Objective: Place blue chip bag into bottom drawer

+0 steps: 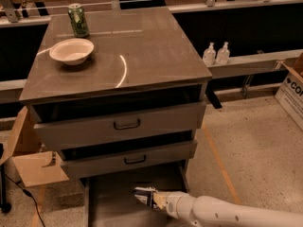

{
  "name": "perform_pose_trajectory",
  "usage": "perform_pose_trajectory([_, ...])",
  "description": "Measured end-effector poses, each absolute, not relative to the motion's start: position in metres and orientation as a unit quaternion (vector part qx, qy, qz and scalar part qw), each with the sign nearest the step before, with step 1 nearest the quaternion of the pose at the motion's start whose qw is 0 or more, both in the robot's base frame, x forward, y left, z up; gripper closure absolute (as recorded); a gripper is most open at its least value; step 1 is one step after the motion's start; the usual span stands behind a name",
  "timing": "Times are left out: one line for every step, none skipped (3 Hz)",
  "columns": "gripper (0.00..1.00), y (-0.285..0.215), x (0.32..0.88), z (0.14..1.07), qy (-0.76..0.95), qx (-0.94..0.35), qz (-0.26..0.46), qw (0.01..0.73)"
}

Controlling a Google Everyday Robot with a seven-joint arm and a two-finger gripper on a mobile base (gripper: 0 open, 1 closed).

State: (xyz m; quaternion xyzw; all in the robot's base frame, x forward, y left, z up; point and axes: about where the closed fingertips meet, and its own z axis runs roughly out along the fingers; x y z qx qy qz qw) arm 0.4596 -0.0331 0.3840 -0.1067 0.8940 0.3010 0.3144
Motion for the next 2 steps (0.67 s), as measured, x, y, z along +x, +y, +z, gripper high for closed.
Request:
perform_pose_trajectory([1.00, -0.028, 0.456, 0.373, 0.895, -0.101, 0.308, 0.307])
perform_pose_trajectory([1.00, -0.025, 0.453, 0.361, 0.897, -0.103, 0.302, 0.306])
